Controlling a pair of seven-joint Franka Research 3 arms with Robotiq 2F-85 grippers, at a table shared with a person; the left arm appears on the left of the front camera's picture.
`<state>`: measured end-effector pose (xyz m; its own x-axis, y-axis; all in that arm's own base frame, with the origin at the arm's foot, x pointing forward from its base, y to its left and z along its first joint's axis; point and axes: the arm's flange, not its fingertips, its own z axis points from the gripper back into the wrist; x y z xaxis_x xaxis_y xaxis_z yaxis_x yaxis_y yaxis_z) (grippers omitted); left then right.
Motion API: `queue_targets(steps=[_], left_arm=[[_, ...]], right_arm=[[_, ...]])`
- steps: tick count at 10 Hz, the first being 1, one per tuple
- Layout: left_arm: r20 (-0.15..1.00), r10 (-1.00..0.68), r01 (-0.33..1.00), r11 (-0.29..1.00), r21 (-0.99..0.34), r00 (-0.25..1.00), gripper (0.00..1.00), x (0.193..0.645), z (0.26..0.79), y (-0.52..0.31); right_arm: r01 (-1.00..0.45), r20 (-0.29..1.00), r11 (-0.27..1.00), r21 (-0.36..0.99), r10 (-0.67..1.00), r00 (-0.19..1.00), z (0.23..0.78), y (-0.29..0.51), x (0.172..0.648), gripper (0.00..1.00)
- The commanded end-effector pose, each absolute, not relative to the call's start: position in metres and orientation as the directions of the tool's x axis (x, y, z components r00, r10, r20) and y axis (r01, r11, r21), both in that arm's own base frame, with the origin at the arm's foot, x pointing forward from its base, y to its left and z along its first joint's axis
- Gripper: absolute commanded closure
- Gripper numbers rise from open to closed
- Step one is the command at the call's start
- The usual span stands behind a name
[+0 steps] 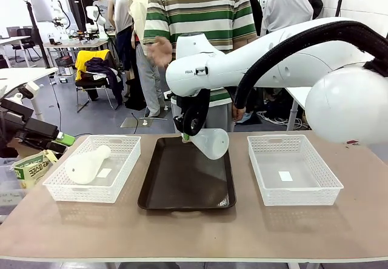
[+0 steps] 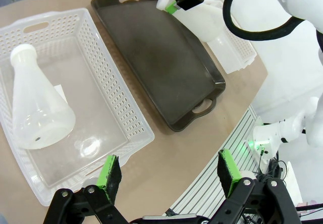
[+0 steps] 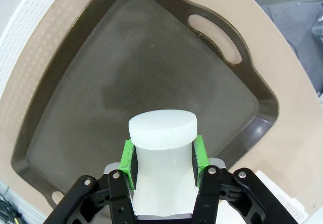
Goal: Prepare the laboratory tools.
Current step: Place the picked Big flask upright in the Handle tray as instructed by the person.
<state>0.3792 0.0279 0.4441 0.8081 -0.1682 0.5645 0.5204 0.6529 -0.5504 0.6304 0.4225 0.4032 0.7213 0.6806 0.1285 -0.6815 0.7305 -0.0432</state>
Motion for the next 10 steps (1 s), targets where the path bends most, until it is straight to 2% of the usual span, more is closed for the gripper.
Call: queue_targets(steps=[1,10], left_arm=[[0.584,-0.162,0.536,0.638,-0.552,0.795,0.0,0.3799,0.4428,0.0295],[0.584,-0.162,0.536,0.638,-0.552,0.795,0.0,0.3799,0.4428,0.0295]], right_arm=[[-0.682,0.132,0.73,-0.045,0.681,0.72,0.404,0.4229,0.6302,1.0],[-0.682,0.132,0.73,-0.045,0.681,0.72,0.404,0.4229,0.6302,1.0]])
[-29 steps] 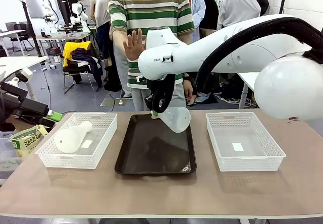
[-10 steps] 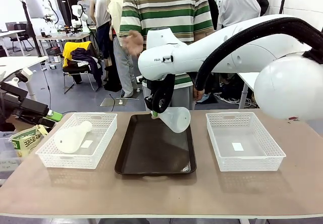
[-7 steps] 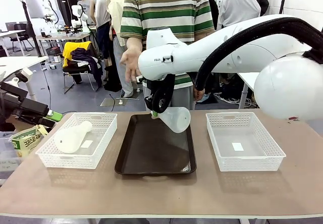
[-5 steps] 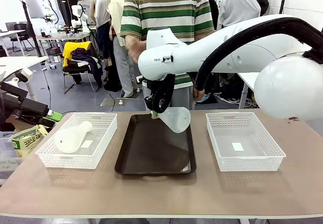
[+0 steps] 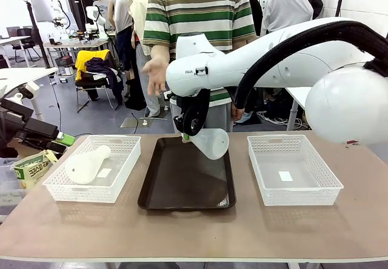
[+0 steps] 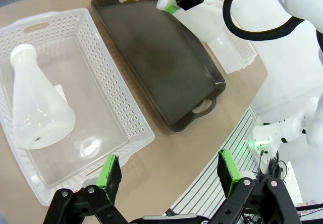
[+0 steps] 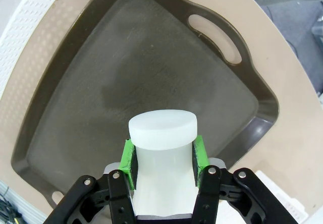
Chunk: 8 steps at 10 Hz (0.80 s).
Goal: Prepare the laboratory tools.
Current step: Place the picked Big flask upright in the Handle tray as instructed by the person.
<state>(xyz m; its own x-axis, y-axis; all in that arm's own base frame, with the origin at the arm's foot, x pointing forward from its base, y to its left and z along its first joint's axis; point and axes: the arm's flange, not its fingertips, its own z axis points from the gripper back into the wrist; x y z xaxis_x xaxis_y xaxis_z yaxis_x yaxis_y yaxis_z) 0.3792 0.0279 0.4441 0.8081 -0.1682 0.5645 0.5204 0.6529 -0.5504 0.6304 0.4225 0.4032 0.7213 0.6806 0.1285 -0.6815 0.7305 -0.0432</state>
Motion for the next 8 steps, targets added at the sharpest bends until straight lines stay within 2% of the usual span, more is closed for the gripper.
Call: queue_targets(steps=[1,8], left_arm=[[0.584,-0.162,0.536,0.638,-0.552,0.795,0.0,0.3799,0.4428,0.0295],[0.584,-0.162,0.536,0.638,-0.552,0.795,0.0,0.3799,0.4428,0.0295]], right_arm=[[-0.682,0.132,0.73,-0.045,0.681,0.72,0.404,0.4229,0.6302,1.0],[-0.682,0.132,0.73,-0.045,0.681,0.72,0.404,0.4229,0.6302,1.0]])
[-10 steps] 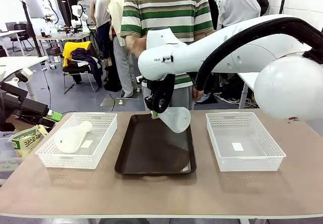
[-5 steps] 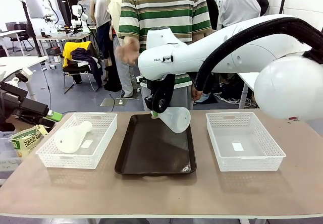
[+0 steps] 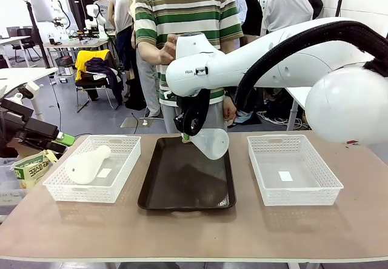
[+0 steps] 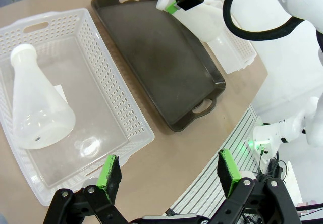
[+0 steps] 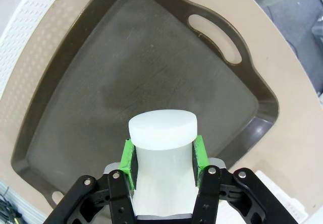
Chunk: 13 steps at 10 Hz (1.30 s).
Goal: Prepare the laboratory tools.
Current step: Place the picked Big flask upright in the Handle tray as instructed by the person.
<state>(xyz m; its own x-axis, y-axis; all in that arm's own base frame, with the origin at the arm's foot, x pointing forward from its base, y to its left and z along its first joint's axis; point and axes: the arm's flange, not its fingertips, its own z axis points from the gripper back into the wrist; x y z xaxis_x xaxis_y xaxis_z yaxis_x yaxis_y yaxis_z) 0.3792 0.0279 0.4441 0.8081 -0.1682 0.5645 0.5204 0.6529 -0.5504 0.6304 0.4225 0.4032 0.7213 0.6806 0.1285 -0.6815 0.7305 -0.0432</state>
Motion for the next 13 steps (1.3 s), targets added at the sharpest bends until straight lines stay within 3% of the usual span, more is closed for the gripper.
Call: queue_targets(steps=[1,11,13], left_arm=[[0.584,-0.162,0.536,0.638,-0.552,0.795,0.0,0.38,0.443,0.029],[0.584,-0.162,0.536,0.638,-0.552,0.795,0.0,0.38,0.443,0.029],[0.584,-0.162,0.536,0.638,-0.552,0.795,0.0,0.38,0.443,0.029]], right_arm=[[-0.682,0.132,0.73,-0.045,0.681,0.72,0.404,0.423,0.63,1.0],[-0.682,0.129,0.73,-0.043,0.681,0.721,0.403,0.423,0.63,1.0],[-0.749,0.184,0.663,-0.004,0.736,0.651,0.43,0.419,0.614,1.0]])
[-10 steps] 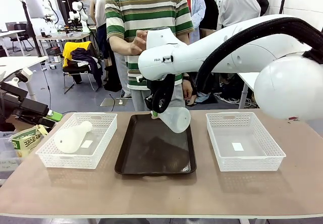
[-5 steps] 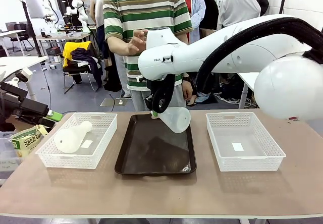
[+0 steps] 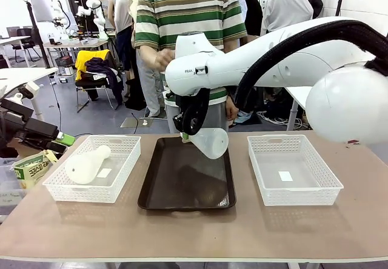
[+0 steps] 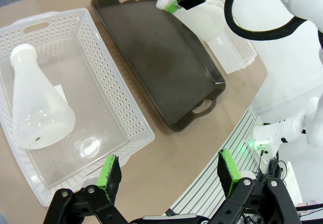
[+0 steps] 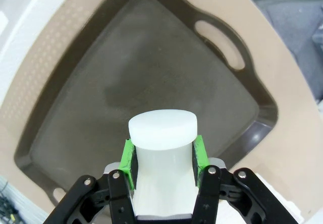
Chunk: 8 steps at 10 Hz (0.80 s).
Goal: Prepare the laboratory tools.
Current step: Place the picked Big flask upright in the Handle tray as instructed by the person.
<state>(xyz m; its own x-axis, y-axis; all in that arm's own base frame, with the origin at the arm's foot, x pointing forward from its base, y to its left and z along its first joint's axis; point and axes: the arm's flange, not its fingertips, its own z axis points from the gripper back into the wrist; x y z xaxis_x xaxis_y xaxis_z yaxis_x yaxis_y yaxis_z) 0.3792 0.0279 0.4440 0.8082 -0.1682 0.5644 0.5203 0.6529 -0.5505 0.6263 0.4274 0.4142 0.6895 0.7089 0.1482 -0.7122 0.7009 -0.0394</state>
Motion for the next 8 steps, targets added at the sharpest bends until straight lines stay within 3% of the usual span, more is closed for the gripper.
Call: queue_targets(steps=[1,4,6,8], left_arm=[[0.584,-0.162,0.536,0.638,-0.552,0.795,0.0,0.38,0.443,0.029],[0.584,-0.162,0.536,0.638,-0.552,0.795,0.0,0.38,0.443,0.029],[0.584,-0.162,0.536,0.638,-0.552,0.795,0.0,0.38,0.443,0.029],[0.584,-0.162,0.536,0.638,-0.552,0.795,0.0,0.38,0.443,0.029]], right_arm=[[-0.773,0.247,0.635,0.014,0.747,0.618,0.454,0.413,0.6,1.0],[-0.877,0.49,0.473,0.087,0.746,0.451,0.497,0.391,0.573,1.0],[-0.97,0.706,0.196,0.146,0.666,0.241,0.492,0.368,0.576,1.0],[-0.993,0.814,0.052,0.109,0.569,0.119,0.473,0.356,0.581,1.0]])
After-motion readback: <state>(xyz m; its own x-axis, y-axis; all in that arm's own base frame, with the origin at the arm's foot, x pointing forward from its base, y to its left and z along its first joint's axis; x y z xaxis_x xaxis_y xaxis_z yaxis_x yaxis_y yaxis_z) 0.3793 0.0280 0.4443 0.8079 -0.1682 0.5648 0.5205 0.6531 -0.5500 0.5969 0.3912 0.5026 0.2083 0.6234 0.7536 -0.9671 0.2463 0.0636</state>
